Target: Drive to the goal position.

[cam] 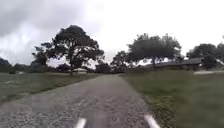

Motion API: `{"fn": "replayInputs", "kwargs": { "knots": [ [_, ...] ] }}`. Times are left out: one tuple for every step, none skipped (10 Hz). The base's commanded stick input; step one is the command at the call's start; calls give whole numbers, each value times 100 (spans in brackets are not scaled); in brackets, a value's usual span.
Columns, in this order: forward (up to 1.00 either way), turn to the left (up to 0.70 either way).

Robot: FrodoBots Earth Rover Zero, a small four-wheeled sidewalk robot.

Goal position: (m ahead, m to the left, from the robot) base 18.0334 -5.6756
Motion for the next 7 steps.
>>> {"fn": "replayInputs", "kwargs": {
  "knots": [
    [70, 0],
    [70, 0],
    [70, 0],
    [70, 0],
    [70, 0],
    [70, 0],
    [70, 0]
  ]
}}
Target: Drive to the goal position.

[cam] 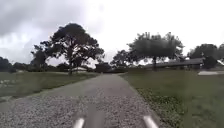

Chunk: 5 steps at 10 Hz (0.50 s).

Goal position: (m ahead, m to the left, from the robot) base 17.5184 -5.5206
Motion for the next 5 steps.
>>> {"fn": "replayInputs", "kwargs": {
  "knots": [
    [70, 0],
    [70, 0],
    [70, 0],
    [70, 0],
    [70, 0]
  ]
}}
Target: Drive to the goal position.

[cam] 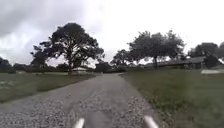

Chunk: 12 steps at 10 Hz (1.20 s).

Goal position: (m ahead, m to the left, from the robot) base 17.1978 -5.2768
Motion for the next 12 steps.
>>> {"fn": "replayInputs", "kwargs": {
  "knots": [
    [70, 0],
    [70, 0],
    [70, 0],
    [70, 0],
    [70, 0],
    [70, 0],
    [70, 0],
    [70, 0],
    [70, 0],
    [70, 0],
    [70, 0],
    [70, 0]
  ]
}}
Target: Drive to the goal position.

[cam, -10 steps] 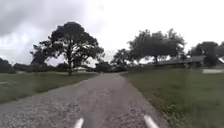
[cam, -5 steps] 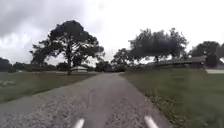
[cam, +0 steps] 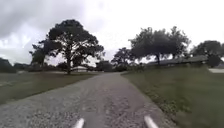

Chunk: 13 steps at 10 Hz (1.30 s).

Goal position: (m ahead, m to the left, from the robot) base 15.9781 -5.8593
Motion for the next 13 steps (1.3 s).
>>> {"fn": "replayInputs", "kwargs": {
  "knots": [
    [70, 0],
    [70, 0],
    [70, 0],
    [70, 0],
    [70, 0],
    [70, 0],
    [70, 0],
    [70, 0],
    [70, 0],
    [70, 0],
    [70, 0],
    [70, 0],
    [70, 0]
  ]
}}
